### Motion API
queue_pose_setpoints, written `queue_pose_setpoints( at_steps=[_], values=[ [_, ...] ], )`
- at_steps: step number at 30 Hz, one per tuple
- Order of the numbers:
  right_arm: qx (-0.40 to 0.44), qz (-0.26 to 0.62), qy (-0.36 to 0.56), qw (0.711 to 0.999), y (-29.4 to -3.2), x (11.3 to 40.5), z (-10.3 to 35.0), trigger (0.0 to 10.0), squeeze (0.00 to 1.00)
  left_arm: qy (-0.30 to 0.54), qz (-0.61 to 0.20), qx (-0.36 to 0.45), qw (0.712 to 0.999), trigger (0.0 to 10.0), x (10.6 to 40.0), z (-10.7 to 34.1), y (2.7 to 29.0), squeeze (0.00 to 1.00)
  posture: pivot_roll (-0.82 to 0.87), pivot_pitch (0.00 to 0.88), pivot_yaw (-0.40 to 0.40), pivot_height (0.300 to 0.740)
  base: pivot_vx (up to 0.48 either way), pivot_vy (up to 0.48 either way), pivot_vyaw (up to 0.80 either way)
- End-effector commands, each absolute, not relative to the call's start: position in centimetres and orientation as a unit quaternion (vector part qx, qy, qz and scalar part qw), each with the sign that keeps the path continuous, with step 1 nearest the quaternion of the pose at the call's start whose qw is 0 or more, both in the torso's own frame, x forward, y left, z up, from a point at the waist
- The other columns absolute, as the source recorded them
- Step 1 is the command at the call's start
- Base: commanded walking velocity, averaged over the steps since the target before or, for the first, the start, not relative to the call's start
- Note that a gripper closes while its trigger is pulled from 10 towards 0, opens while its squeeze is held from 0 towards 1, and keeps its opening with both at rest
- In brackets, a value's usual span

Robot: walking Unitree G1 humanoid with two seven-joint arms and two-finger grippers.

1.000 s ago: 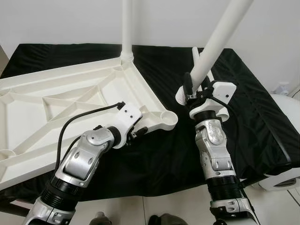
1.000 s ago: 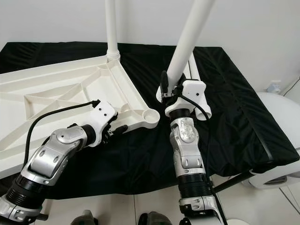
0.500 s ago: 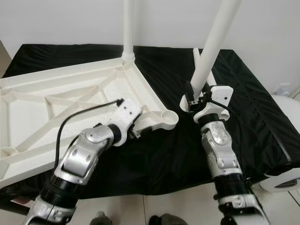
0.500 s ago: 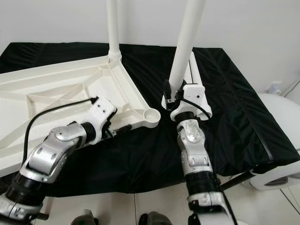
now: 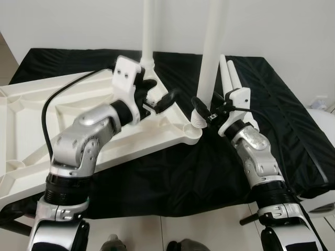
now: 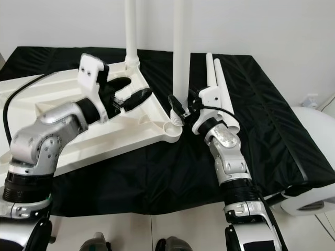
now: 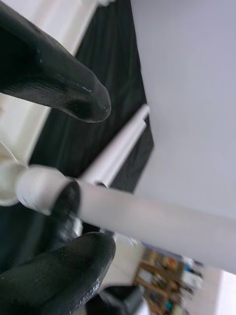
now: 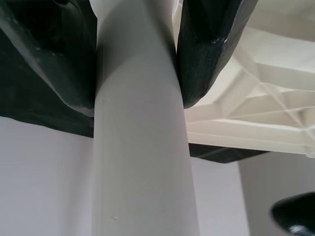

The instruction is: Building children table

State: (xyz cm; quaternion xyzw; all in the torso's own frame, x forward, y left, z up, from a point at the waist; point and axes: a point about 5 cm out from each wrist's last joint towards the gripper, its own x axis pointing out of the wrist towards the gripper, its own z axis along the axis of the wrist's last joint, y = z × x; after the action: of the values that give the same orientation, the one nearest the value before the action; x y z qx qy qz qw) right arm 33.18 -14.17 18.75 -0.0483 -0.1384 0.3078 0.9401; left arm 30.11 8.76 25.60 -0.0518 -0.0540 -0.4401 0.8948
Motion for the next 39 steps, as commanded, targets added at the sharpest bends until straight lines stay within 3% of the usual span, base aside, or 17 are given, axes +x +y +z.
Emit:
queue_pose_setpoints(
  at_steps=[1,5,14,23,35,36,37,38,39],
  values=[
    [-0.05,0.323,-0.145,0.934,-14.2,33.0,19.3,10.0,0.0,-0.051,-0.523,-0.055,0.849,10.0,29.4,25.6,7.9,0.0,0.06,0.0,-0.07,0.74,0.0,0.0,0.0],
    [-0.048,0.358,-0.137,0.922,-13.6,32.6,18.9,10.0,0.0,-0.06,-0.554,-0.071,0.827,10.0,28.7,26.0,6.3,0.0,0.06,0.0,-0.062,0.74,0.0,0.0,0.0],
    [-0.028,0.418,-0.12,0.9,-12.6,32.1,18.7,10.0,0.0,-0.075,-0.579,-0.086,0.807,10.0,28.2,26.8,4.3,0.0,0.06,0.0,-0.065,0.74,0.0,0.0,0.0],
    [-0.037,0.48,-0.096,0.871,-12.1,31.1,18.2,10.0,0.0,-0.103,-0.571,-0.083,0.81,10.0,28.7,28.6,4.4,0.0,0.06,0.0,-0.073,0.74,0.0,0.0,0.0],
    [-0.043,0.495,-0.078,0.864,-12.2,30.6,17.7,10.0,0.0,-0.101,-0.554,-0.066,0.823,10.0,29.3,28.3,5.1,0.0,0.06,0.0,-0.073,0.74,0.0,0.0,0.0],
    [-0.043,0.496,-0.075,0.864,-12.3,30.6,17.7,10.0,0.0,-0.101,-0.549,-0.067,0.827,1.6,29.4,28.3,5.3,0.0,0.06,0.0,-0.075,0.74,0.0,0.0,0.0],
    [-0.043,0.496,-0.075,0.864,-12.3,30.6,17.7,10.0,0.0,-0.101,-0.549,-0.067,0.827,1.6,29.4,28.3,5.3,0.0,0.06,0.0,-0.075,0.74,0.0,0.0,0.0],
    [-0.045,0.496,-0.073,0.864,-12.5,30.6,17.6,10.0,0.0,-0.103,-0.544,-0.07,0.83,0.0,29.5,28.4,5.5,0.0,0.06,0.0,-0.074,0.74,0.0,0.0,0.0],
    [-0.045,0.496,-0.073,0.864,-12.5,30.6,17.6,10.0,0.0,-0.103,-0.544,-0.07,0.83,0.0,29.5,28.4,5.5,0.0,0.06,0.0,-0.074,0.74,0.0,0.0,0.0]
  ],
)
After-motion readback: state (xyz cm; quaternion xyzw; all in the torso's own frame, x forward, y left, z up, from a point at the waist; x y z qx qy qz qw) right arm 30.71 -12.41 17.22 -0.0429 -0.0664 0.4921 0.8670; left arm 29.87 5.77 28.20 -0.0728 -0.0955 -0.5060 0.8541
